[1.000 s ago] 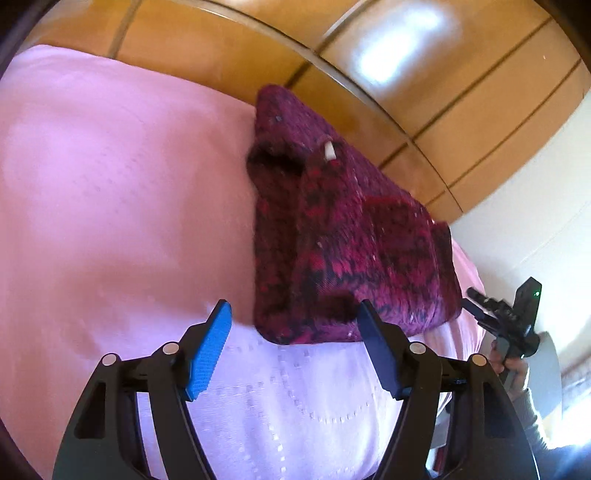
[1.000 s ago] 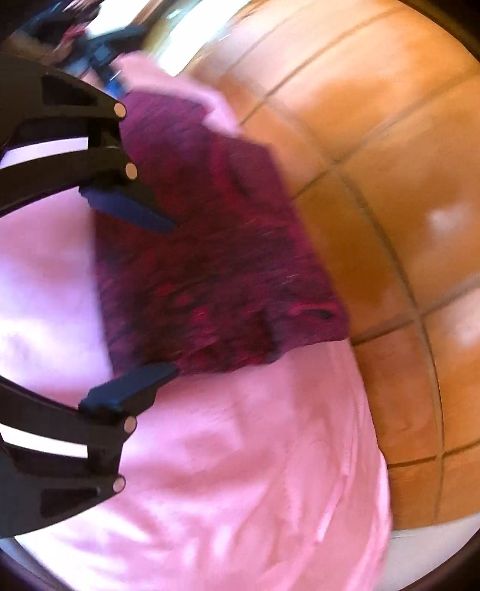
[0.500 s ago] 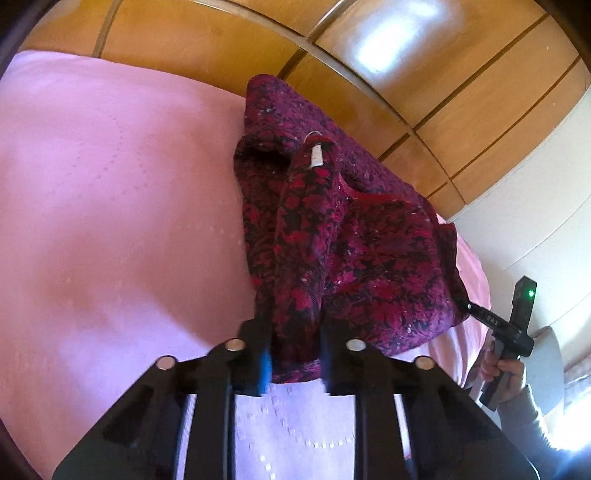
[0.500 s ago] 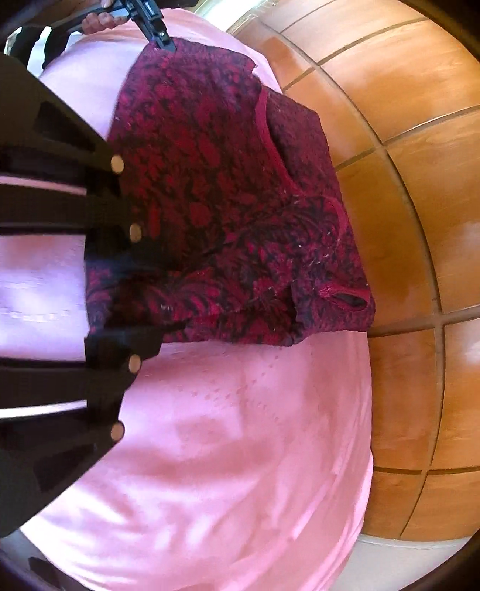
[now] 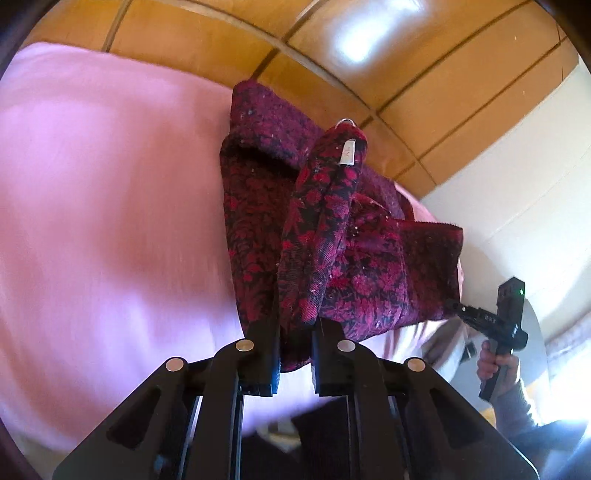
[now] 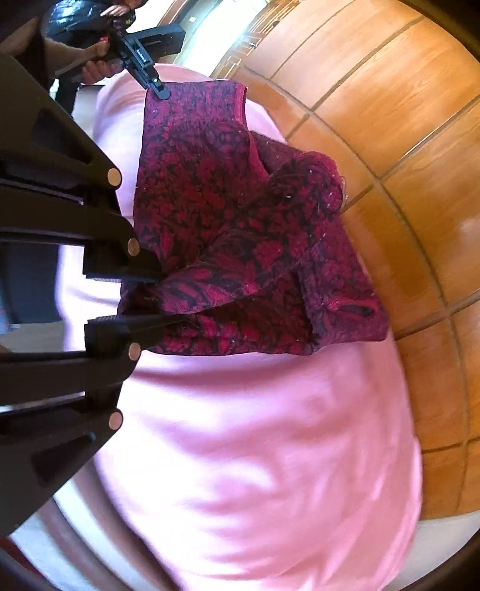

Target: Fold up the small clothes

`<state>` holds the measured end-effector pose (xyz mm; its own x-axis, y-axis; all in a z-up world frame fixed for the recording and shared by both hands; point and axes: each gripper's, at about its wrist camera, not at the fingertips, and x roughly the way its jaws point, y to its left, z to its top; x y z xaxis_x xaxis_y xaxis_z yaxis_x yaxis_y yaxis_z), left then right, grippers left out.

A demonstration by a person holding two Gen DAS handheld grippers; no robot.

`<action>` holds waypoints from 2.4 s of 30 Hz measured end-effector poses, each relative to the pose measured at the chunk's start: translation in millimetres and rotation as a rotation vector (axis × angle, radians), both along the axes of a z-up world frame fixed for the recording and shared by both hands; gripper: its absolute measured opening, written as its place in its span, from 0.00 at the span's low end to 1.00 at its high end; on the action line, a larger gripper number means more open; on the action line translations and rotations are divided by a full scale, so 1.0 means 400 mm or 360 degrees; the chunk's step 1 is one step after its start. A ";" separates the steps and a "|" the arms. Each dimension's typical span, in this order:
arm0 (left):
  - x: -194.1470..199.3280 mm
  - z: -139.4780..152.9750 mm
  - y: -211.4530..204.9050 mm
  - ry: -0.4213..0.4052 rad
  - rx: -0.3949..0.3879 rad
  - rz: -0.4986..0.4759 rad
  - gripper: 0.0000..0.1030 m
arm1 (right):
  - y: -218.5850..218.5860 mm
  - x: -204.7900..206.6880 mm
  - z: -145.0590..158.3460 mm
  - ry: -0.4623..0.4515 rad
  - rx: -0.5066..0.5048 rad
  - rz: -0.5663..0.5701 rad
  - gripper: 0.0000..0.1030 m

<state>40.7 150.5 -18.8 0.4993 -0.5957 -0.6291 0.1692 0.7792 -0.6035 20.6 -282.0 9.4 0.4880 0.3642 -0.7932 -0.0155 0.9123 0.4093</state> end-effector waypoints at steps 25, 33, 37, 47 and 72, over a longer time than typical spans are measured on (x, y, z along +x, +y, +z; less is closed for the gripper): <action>0.165 0.047 -0.128 -0.0338 0.0642 -0.0034 0.15 | 0.209 0.193 0.040 -0.0412 -0.0785 0.0123 0.14; 0.238 -0.020 -0.140 -0.0146 0.0730 0.0114 0.15 | 0.132 0.256 -0.084 -0.0208 -0.0689 -0.0102 0.17; 0.218 0.014 -0.152 -0.0197 0.0764 0.0097 0.24 | 0.134 0.257 -0.083 -0.0238 -0.0702 -0.0093 0.20; 0.193 0.022 -0.165 -0.0248 0.0848 0.0094 0.30 | 0.134 0.236 -0.086 -0.0246 -0.0697 -0.0114 0.24; 0.165 0.038 -0.134 -0.0307 0.0816 0.0063 0.30 | 0.082 0.233 -0.062 -0.0207 -0.0666 -0.0139 0.65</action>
